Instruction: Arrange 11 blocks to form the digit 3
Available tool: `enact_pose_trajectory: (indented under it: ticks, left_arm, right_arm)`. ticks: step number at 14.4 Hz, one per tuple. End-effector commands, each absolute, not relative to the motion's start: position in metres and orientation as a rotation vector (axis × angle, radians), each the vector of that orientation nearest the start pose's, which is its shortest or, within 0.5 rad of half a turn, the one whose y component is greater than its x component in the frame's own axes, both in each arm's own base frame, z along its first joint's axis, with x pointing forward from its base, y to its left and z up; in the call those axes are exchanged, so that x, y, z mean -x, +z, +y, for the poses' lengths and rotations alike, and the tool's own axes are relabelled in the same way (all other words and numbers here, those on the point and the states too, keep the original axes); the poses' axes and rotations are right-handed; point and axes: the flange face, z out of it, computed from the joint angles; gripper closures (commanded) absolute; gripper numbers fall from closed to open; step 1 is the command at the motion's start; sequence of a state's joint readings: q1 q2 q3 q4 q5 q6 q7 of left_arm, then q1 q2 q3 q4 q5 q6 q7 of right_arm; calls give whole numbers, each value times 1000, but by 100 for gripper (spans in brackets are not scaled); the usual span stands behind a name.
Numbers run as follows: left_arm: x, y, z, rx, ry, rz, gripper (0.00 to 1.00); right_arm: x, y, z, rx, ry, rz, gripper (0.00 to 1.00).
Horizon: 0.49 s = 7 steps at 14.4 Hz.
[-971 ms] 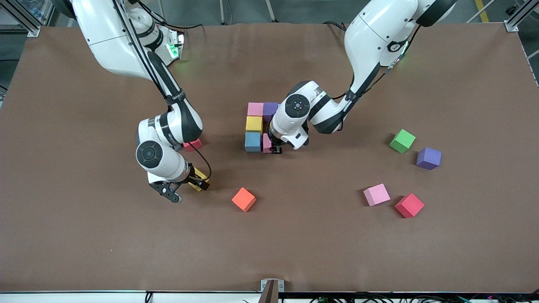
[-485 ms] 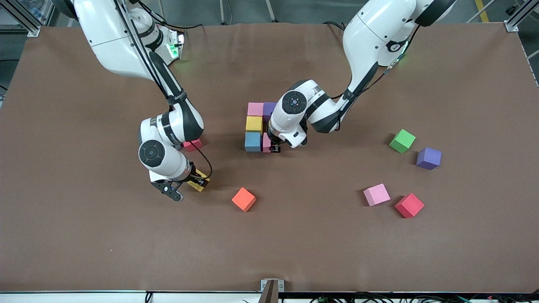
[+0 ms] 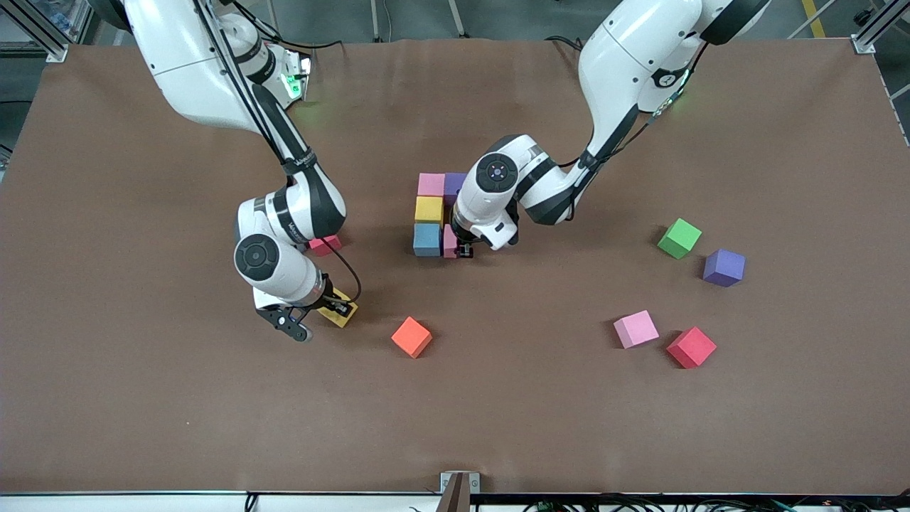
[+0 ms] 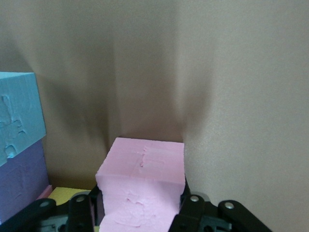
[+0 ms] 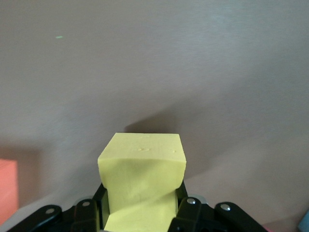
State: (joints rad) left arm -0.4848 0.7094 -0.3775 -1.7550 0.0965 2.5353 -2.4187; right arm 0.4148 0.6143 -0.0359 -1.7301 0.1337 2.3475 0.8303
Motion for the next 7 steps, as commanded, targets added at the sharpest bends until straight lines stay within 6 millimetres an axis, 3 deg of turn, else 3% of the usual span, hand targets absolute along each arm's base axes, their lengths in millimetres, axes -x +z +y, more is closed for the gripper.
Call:
enact_pose_trajectory:
  ticks: [1, 3, 7]
  left_arm:
    - [-453, 198, -504, -2104, -271, 2140, 70]
    - [-452, 194, -503, -2107, -271, 2143, 70]
    - [-452, 191, -503, -2106, -274, 2148, 70]
  right_arm:
    - [-613, 248, 295, 2969, 16, 701, 100]
    - [-608, 256, 323, 2982, -11, 581, 100]
    - [-590, 259, 358, 3026, -25, 226, 100]
